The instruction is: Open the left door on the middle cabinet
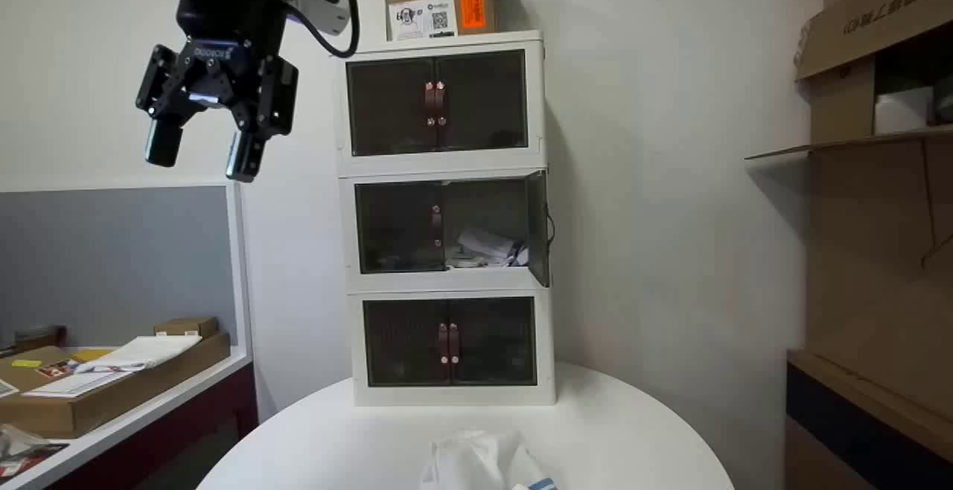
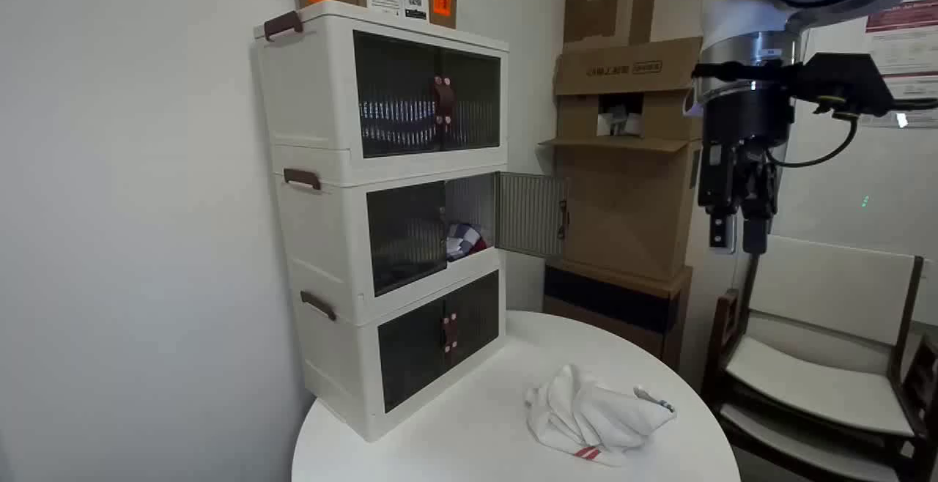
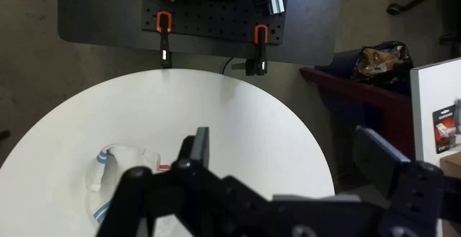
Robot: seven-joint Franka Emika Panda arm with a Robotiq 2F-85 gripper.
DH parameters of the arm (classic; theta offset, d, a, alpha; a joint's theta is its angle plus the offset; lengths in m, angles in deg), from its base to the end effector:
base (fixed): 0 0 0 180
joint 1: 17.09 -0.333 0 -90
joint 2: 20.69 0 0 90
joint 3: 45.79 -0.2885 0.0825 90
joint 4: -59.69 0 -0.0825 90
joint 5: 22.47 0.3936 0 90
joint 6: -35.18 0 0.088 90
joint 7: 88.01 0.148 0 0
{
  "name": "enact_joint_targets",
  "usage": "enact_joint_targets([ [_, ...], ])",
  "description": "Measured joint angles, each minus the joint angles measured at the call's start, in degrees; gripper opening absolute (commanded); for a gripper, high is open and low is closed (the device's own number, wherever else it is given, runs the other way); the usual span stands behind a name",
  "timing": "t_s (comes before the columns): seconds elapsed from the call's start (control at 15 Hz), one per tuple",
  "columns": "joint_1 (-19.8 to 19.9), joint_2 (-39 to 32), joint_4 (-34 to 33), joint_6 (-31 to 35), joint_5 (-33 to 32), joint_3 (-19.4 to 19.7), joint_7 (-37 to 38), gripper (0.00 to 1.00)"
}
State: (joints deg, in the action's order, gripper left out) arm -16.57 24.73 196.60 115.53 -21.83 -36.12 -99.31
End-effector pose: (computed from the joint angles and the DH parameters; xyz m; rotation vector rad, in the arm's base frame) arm 0.3021 -0.0575 0.5011 -2.9660 -0.1217 0.2647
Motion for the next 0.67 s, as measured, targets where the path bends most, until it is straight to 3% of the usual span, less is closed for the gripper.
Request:
enact_joint_targets([
  [0.33,0.3,-0.5,0.7,2.4,-1.9,-1.5,2.0,1.0],
  [0.67,0.5,-6.4,4.0,20.3,-8.4,-10.5,10.2,1.0],
])
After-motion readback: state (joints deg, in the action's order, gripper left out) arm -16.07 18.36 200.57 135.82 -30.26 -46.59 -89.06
